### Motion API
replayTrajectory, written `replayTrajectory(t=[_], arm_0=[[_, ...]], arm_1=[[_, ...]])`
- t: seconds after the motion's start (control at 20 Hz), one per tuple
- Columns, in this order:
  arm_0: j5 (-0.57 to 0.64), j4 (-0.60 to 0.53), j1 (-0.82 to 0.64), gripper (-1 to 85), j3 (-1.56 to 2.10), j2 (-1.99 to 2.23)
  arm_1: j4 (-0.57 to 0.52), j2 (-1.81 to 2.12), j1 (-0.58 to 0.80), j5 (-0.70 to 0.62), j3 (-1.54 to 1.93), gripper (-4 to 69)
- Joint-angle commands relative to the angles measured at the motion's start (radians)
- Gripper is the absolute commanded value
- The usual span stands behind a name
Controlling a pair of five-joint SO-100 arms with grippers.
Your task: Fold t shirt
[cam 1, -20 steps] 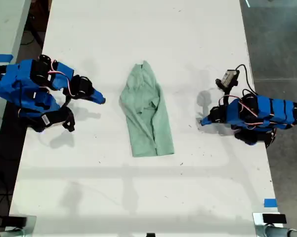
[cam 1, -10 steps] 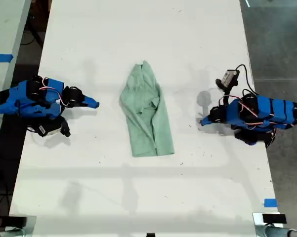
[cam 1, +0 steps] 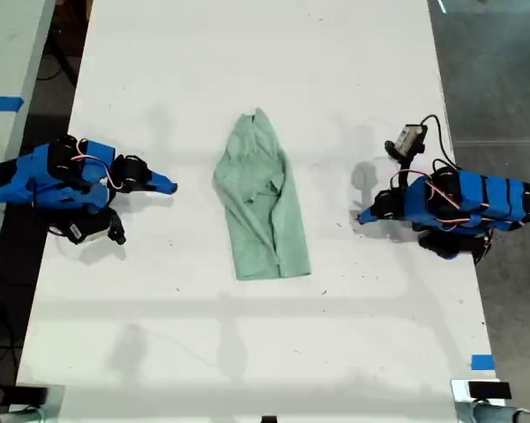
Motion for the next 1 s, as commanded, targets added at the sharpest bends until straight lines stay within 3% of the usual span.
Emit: replayTrajectory(t=[0.0, 0.95], arm_0=[[-0.008, -0.002, 0.002, 0.0, -0.008, 0.008], [-0.011, -0.003, 0.008, 0.0, -0.008, 0.008]], arm_1=[[0.003, 0.011, -0.006, 0.011, 0.026, 0.8], [0.003, 0.011, -0.017, 0.015, 0.026, 0.8]])
